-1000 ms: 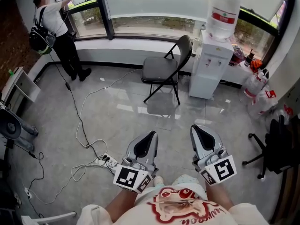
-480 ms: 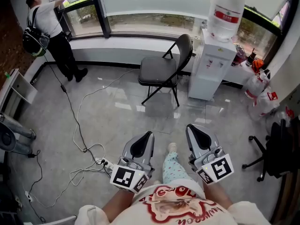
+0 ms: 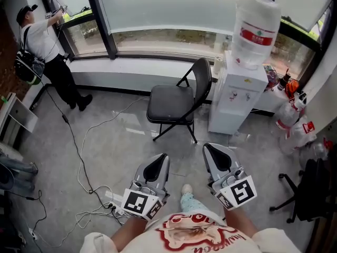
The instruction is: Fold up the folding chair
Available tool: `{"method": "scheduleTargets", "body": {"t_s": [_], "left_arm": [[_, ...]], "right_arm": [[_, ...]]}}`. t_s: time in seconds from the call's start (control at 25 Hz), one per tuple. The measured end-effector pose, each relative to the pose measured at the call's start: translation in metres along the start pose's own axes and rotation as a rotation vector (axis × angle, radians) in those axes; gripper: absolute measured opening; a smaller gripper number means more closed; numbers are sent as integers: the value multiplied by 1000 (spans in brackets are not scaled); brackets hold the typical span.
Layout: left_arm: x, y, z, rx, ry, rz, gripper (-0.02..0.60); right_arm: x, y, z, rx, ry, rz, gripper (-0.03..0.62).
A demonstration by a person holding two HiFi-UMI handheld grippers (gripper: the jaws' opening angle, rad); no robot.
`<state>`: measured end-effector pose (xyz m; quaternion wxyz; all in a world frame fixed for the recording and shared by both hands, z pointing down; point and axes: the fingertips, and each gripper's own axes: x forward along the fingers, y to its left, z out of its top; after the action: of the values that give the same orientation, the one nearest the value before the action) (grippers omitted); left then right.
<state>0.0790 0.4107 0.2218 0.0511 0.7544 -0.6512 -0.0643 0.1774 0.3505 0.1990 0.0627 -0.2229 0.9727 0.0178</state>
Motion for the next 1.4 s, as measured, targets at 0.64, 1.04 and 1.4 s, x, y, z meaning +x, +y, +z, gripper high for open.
{"method": "scheduleTargets", "body": {"t_s": [0.64, 1.04, 1.4], "left_arm": [[127, 76, -6, -27, 8, 130, 5], [215, 153, -15, -53, -9, 66, 5], [334, 233, -10, -37, 16, -109, 5]], "right_arm": [[100, -126, -37, 37, 42, 28, 26], [173, -180, -62, 8, 66, -45, 26], [272, -265, -90, 5, 91, -207, 26]]}}
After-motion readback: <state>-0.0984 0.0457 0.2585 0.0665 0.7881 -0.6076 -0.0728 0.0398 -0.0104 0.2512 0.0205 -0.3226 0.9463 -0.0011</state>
